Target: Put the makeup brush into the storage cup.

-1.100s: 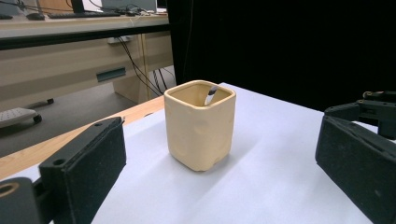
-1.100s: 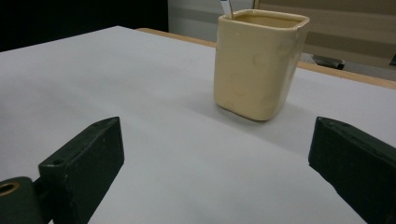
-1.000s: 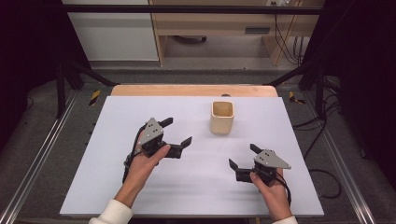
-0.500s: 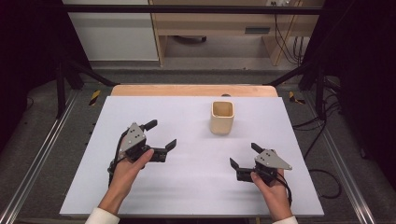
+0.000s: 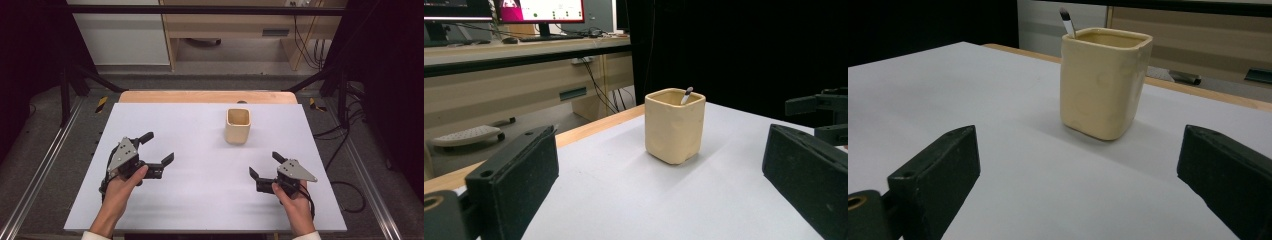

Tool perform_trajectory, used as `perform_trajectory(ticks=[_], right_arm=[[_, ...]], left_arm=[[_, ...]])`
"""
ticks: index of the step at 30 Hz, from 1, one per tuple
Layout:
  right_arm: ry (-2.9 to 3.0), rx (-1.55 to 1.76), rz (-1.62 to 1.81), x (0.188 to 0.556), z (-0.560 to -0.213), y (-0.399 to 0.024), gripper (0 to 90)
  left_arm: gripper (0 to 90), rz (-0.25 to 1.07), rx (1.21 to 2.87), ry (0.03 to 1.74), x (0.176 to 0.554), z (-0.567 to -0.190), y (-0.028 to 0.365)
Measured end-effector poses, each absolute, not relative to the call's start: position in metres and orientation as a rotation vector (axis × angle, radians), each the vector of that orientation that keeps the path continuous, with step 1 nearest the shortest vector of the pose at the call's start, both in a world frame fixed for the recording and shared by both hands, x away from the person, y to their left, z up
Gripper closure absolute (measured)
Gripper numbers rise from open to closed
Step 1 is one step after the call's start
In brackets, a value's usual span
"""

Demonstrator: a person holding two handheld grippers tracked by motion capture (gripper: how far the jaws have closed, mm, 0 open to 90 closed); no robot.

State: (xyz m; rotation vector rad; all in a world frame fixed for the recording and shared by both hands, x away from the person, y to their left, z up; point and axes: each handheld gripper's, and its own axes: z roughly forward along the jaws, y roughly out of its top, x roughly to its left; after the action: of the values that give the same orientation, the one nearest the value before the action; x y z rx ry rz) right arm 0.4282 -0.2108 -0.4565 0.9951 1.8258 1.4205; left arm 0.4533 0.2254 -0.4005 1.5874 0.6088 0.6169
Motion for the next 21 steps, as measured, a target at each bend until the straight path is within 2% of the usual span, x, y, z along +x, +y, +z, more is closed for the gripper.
perform_trajectory(ticks=[21], right_arm=[[1.794,0.953,1.45,0.427,-0.452,-0.227,3.5]], left_arm=[[0.6,0.681,1.578,0.611,0.44,-0.415,0.267]])
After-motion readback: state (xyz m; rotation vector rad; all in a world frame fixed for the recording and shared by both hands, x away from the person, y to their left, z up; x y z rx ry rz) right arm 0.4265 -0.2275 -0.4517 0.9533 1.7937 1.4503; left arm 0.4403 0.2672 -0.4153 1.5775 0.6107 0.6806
